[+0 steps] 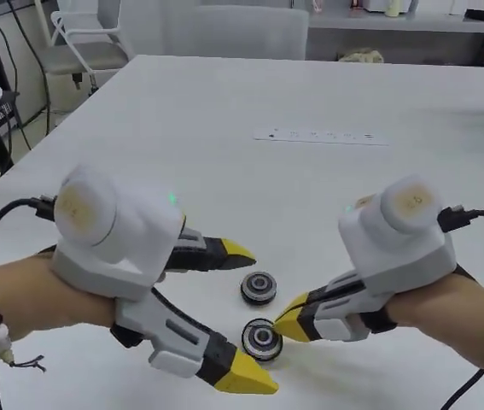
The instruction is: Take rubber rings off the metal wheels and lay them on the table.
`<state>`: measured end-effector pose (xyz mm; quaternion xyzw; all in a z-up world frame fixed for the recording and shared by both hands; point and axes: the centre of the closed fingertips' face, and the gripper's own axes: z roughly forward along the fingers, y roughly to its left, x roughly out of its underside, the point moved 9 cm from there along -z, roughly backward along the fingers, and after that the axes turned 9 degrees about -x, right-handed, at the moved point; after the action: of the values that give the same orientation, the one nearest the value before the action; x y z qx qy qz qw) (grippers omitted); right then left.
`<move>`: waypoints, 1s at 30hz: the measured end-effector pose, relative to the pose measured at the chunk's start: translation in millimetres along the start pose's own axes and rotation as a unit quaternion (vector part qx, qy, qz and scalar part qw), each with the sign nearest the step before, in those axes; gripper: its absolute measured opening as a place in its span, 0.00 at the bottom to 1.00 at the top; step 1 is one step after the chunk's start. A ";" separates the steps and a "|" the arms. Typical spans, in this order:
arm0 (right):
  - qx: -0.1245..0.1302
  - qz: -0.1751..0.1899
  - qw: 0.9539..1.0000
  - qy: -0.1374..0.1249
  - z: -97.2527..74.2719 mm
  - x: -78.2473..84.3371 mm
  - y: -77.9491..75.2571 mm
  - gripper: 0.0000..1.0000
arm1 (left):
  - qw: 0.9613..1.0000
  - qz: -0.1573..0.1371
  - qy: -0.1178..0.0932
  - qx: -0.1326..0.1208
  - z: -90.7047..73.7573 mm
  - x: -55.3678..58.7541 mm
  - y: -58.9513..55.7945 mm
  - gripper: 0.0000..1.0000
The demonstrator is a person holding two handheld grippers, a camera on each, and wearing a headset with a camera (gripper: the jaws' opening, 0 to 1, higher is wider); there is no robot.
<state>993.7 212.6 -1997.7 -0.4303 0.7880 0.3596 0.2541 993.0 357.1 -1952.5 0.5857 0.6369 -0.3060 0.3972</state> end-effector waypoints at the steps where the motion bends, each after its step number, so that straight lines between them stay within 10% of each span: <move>1: -0.001 0.000 1.000 -0.002 -0.4 -0.5 0.5 0.00 | 1.000 0.003 0.000 -0.003 -3.7 -2.8 0.2 0.83; 11: -0.003 -0.004 1.000 -0.012 -1.7 -4.7 2.8 0.00 | 0.999 0.034 0.035 -0.024 -42.0 -2.2 0.5 0.93; 30: -0.010 0.000 0.999 -0.047 -5.7 -16.2 8.0 0.00 | 0.993 -0.025 0.013 -0.116 -102.3 16.8 -12.2 0.99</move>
<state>994.4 219.2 -1979.9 -0.4160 0.7714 0.3871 0.2864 965.9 451.4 -1917.2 0.5233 0.6874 -0.2321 0.4469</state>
